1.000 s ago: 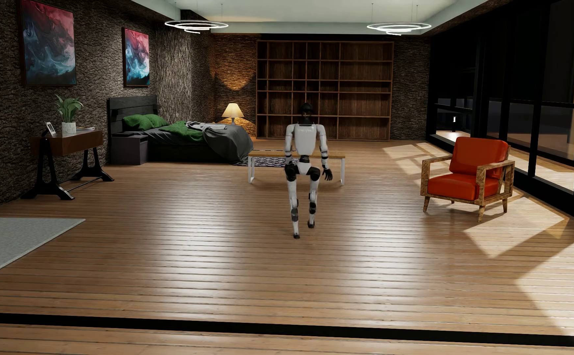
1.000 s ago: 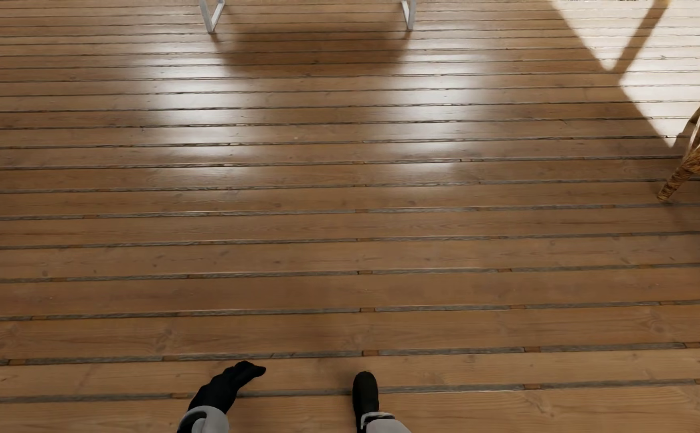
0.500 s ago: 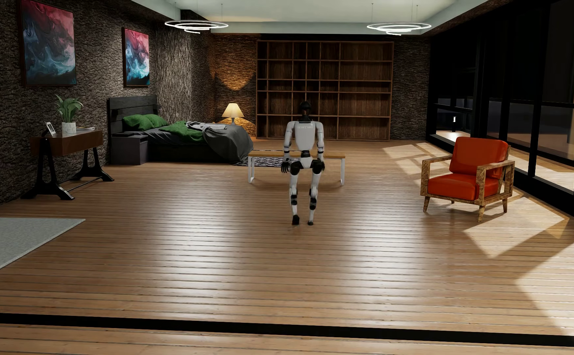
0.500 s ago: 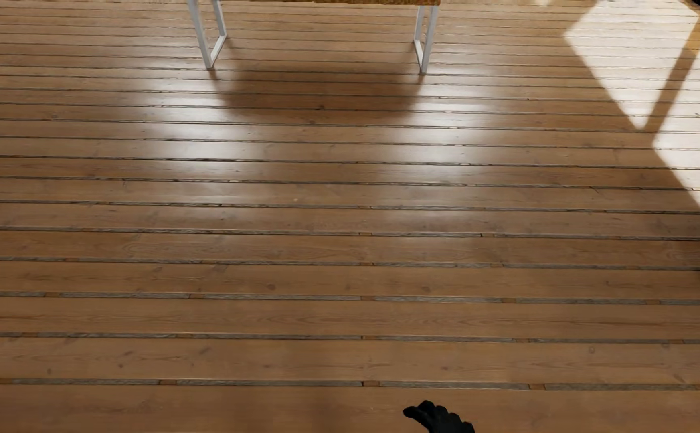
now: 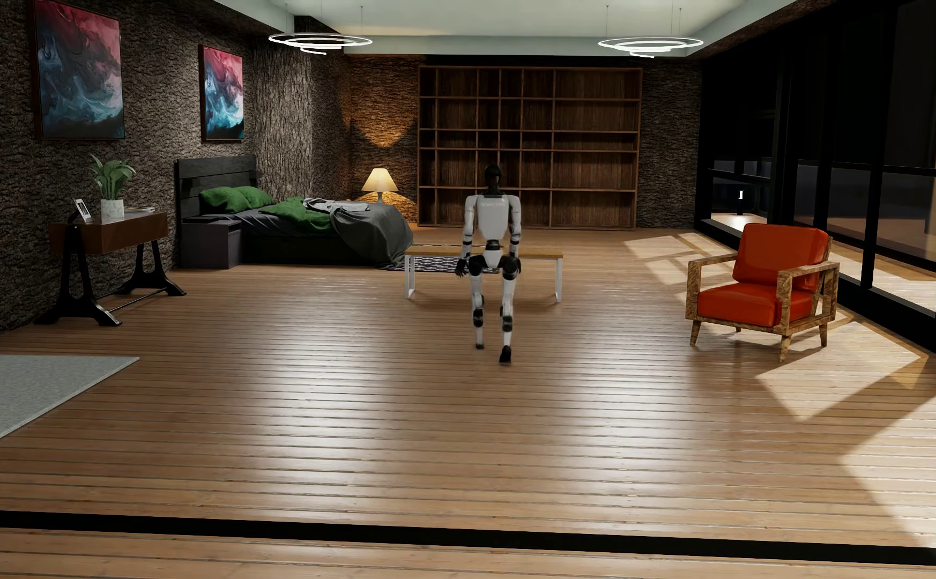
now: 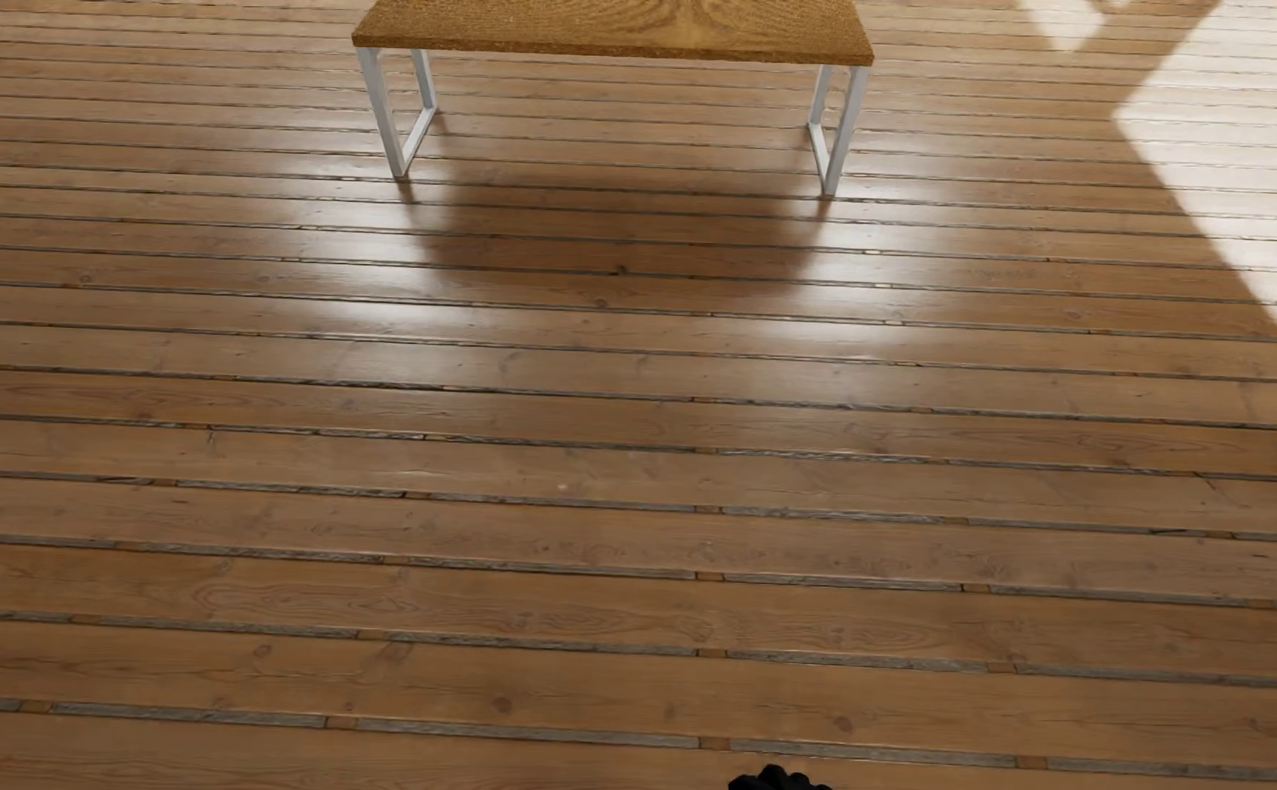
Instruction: Head to the bench
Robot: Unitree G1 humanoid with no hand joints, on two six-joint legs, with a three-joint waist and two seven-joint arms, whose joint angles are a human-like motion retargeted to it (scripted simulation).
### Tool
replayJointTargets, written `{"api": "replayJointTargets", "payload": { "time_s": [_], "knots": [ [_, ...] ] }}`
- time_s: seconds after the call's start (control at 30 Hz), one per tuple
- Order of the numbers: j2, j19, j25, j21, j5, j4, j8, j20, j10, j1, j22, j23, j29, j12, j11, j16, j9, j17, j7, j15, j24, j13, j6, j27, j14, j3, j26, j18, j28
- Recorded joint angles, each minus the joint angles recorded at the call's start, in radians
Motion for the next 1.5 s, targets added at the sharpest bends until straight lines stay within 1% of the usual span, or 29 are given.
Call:
{"api": "replayJointTargets", "payload": {
  "time_s": [0.03, 0.07, 0.1, 0.13, 0.2, 0.27, 0.33, 0.37, 0.47, 0.53, 0.57, 0.63, 0.7, 0.73, 0.77, 0.8, 0.83, 0.9, 0.93, 0.97, 1.03, 1.1, 1.13, 1.17, 1.23, 1.33, 1.37, 1.4, 1.5],
  "knots": [
    [-0.078, 0.091, -0.032, 0.030, -0.036, -0.017, 0.007, 0.015, 0.006, 0.033, 0.013, 0.026, 0.020, 0.012, 0.166, -0.012, 0.002, -0.027, 0.033, 0.106, -0.003, 0.004, -0.016, -0.004, -0.034, 0.007, -0.025, 0.016, 0.016],
    [-0.170, 0.133, -0.065, 0.062, -0.075, -0.032, 0.007, 0.022, 0.005, 0.070, 0.024, 0.035, 0.034, 0.008, 0.326, -0.021, 0.005, -0.059, 0.068, 0.219, -0.002, 0.004, -0.032, -0.020, -0.066, 0.014, -0.044, 0.027, 0.025],
    [-0.261, 0.122, -0.076, 0.074, -0.108, -0.045, 0.006, 0.020, -0.006, 0.114, 0.031, 0.024, 0.041, -0.003, 0.454, -0.024, 0.009, -0.088, 0.096, 0.243, 0.006, 0.006, -0.047, -0.038, -0.095, 0.017, -0.060, 0.033, 0.029],
    [-0.351, 0.105, -0.059, 0.058, -0.130, -0.061, 0.007, 0.010, -0.013, 0.156, 0.038, -0.004, 0.042, -0.019, 0.549, -0.023, 0.014, -0.114, 0.117, 0.189, 0.020, 0.014, -0.060, -0.054, -0.124, 0.016, -0.074, 0.036, 0.030],
    [-0.498, 0.064, 0.012, -0.024, -0.134, -0.094, 0.009, -0.016, -0.030, 0.244, 0.055, -0.105, 0.029, -0.072, 0.599, -0.018, 0.023, -0.151, 0.127, 0.078, 0.051, 0.058, -0.078, -0.063, -0.179, 0.003, -0.084, 0.037, 0.025],
    [-0.614, 0.002, 0.087, -0.118, -0.118, -0.123, 0.019, -0.035, -0.044, 0.324, 0.051, -0.211, -0.001, -0.120, 0.492, -0.010, 0.029, -0.159, 0.115, -0.078, 0.071, 0.108, -0.088, -0.058, -0.230, -0.022, -0.103, 0.039, 0.023],
    [-0.682, -0.022, 0.130, -0.173, -0.119, -0.144, 0.013, -0.050, -0.072, 0.403, 0.015, -0.291, -0.022, -0.155, 0.243, 0.002, 0.031, -0.152, 0.092, -0.134, 0.070, 0.151, -0.093, -0.056, -0.268, -0.050, -0.127, 0.043, 0.033],
    [-0.693, -0.049, 0.129, -0.174, -0.127, -0.152, -0.002, -0.059, -0.095, 0.444, -0.004, -0.308, -0.032, -0.168, 0.081, 0.010, 0.031, -0.138, 0.078, -0.137, 0.061, 0.159, -0.094, -0.049, -0.280, -0.064, -0.136, 0.043, 0.040],
    [-0.658, -0.043, 0.085, -0.154, -0.132, -0.171, -0.057, -0.087, -0.173, 0.566, -0.040, -0.312, -0.056, -0.199, -0.427, 0.025, 0.025, -0.124, 0.032, -0.059, 0.034, 0.192, -0.094, -0.052, -0.287, -0.096, -0.143, 0.038, 0.055],
    [-0.649, -0.037, 0.057, -0.157, -0.120, -0.176, -0.069, -0.103, -0.165, 0.634, -0.045, -0.279, -0.076, -0.203, -0.488, 0.026, 0.020, -0.106, -0.003, -0.052, 0.026, 0.214, -0.089, -0.052, -0.298, -0.111, -0.141, 0.031, 0.082],
    [-0.651, -0.102, 0.051, -0.167, -0.106, -0.169, -0.058, -0.108, -0.150, 0.663, -0.043, -0.255, -0.084, -0.195, -0.434, 0.027, 0.017, -0.090, -0.021, 0.007, 0.026, 0.227, -0.084, -0.051, -0.290, -0.118, -0.136, 0.024, 0.093],
    [-0.621, -0.131, 0.043, -0.184, -0.084, -0.134, -0.071, -0.088, -0.085, 0.708, -0.033, -0.193, -0.093, -0.152, -0.345, 0.021, 0.007, -0.053, -0.044, 0.099, 0.005, 0.250, -0.061, -0.043, -0.209, -0.126, -0.117, 0.004, 0.101],
    [-0.577, -0.151, 0.026, -0.180, -0.047, -0.077, -0.102, -0.062, 0.104, 0.668, -0.004, -0.118, -0.086, -0.093, -0.288, 0.016, 0.002, -0.027, -0.061, 0.056, -0.031, 0.254, -0.025, -0.041, -0.021, -0.128, -0.092, -0.099, 0.084],
    [-0.546, -0.163, 0.008, -0.167, -0.027, -0.041, -0.122, -0.093, 0.261, 0.599, 0.011, -0.087, -0.080, -0.075, -0.276, 0.037, 0.003, -0.021, -0.067, 0.021, -0.018, 0.245, -0.008, -0.047, 0.101, -0.128, -0.096, -0.140, 0.050],
    [-0.518, -0.173, -0.010, -0.152, -0.008, 0.007, -0.144, -0.146, 0.422, 0.515, 0.013, -0.066, -0.075, -0.063, -0.268, 0.075, 0.006, -0.016, -0.061, -0.011, 0.017, 0.230, 0.008, -0.055, 0.215, -0.129, -0.117, -0.218, 0.010],
    [-0.488, -0.177, -0.026, -0.143, 0.010, 0.065, -0.160, -0.190, 0.559, 0.431, -0.005, -0.048, -0.075, -0.048, -0.264, 0.120, 0.010, -0.012, -0.044, -0.044, 0.047, 0.207, 0.024, -0.068, 0.319, -0.128, -0.146, -0.260, -0.018],
    [-0.460, -0.181, -0.039, -0.129, 0.031, 0.105, -0.170, -0.202, 0.663, 0.343, -0.031, -0.041, -0.076, -0.031, -0.258, 0.144, 0.016, -0.010, -0.043, -0.075, 0.053, 0.179, 0.039, -0.076, 0.322, -0.124, -0.156, -0.262, -0.028],
    [-0.400, -0.189, -0.063, -0.099, 0.070, 0.152, -0.168, -0.133, 0.750, 0.191, -0.084, -0.031, -0.077, 0.021, -0.243, 0.147, 0.027, -0.013, -0.040, -0.137, -0.014, 0.114, 0.061, -0.095, 0.133, -0.109, -0.131, -0.210, 0.001],
    [-0.364, -0.193, -0.064, -0.098, 0.086, 0.173, -0.157, -0.089, 0.721, 0.134, -0.102, -0.031, -0.078, 0.042, -0.242, 0.125, 0.032, -0.008, -0.032, -0.166, -0.053, 0.077, 0.067, -0.102, 0.053, -0.100, -0.100, -0.203, 0.030],
    [-0.331, -0.196, -0.055, -0.102, 0.101, 0.185, -0.143, -0.051, 0.653, 0.086, -0.118, -0.041, -0.080, 0.060, -0.239, 0.109, 0.035, -0.002, -0.026, -0.193, -0.082, 0.044, 0.072, -0.112, -0.023, -0.089, -0.074, -0.161, 0.054],
    [-0.266, -0.200, -0.040, -0.094, 0.119, 0.204, -0.106, -0.019, 0.421, 0.021, -0.137, -0.080, -0.088, 0.082, -0.243, 0.089, 0.038, 0.003, 0.005, -0.238, -0.098, -0.017, 0.075, -0.136, -0.113, -0.068, -0.049, -0.114, 0.068],
    [-0.199, -0.201, -0.028, -0.070, 0.128, 0.205, -0.073, -0.039, 0.127, -0.005, -0.118, -0.130, -0.095, 0.080, -0.272, 0.088, 0.035, 0.000, 0.051, -0.267, -0.072, -0.059, 0.076, -0.163, -0.098, -0.053, -0.048, -0.092, 0.038],
    [-0.163, -0.201, -0.018, -0.059, 0.131, 0.189, -0.058, -0.053, -0.030, -0.005, -0.105, -0.152, -0.096, 0.075, -0.296, 0.090, 0.033, 0.000, 0.059, -0.276, -0.050, -0.074, 0.074, -0.173, -0.071, -0.048, -0.050, -0.111, 0.016],
    [-0.127, -0.201, -0.008, -0.047, 0.131, 0.170, -0.045, -0.058, -0.181, 0.005, -0.097, -0.170, -0.097, 0.073, -0.317, 0.089, 0.029, 0.002, 0.058, -0.281, -0.030, -0.085, 0.072, -0.180, -0.046, -0.045, -0.052, -0.161, 0.000],
    [-0.065, -0.197, 0.005, -0.024, 0.134, 0.152, -0.020, -0.038, -0.308, 0.003, -0.099, -0.184, -0.101, 0.076, -0.326, 0.078, 0.024, 0.009, 0.052, -0.306, -0.019, -0.099, 0.069, -0.182, -0.059, -0.042, -0.055, -0.222, -0.004],
    [0.025, -0.184, 0.015, -0.009, 0.105, 0.132, 0.006, -0.014, -0.218, 0.021, -0.086, -0.161, -0.102, 0.072, -0.310, 0.045, 0.009, 0.009, 0.067, -0.287, -0.015, -0.076, 0.057, -0.159, 0.096, -0.032, -0.049, -0.097, 0.003],
    [0.043, -0.186, 0.015, -0.010, 0.088, 0.122, 0.009, -0.008, -0.185, 0.038, -0.074, -0.138, -0.098, 0.067, -0.285, 0.035, 0.002, 0.008, 0.079, -0.253, -0.010, -0.058, 0.048, -0.143, 0.131, -0.029, -0.043, -0.073, 0.002],
    [0.047, -0.184, 0.015, -0.015, 0.066, 0.103, 0.009, -0.002, -0.160, 0.056, -0.061, -0.109, -0.087, 0.061, -0.241, 0.023, -0.005, 0.005, 0.089, -0.193, -0.006, -0.037, 0.035, -0.121, 0.116, -0.026, -0.037, -0.046, 0.001],
    [-0.061, -0.111, -0.014, 0.012, -0.028, 0.036, -0.008, 0.013, -0.150, 0.146, -0.036, -0.033, 0.016, 0.030, 0.058, -0.014, -0.013, -0.031, 0.148, 0.060, -0.004, 0.013, -0.008, -0.071, 0.029, -0.015, -0.036, -0.002, 0.006]
  ]
}}
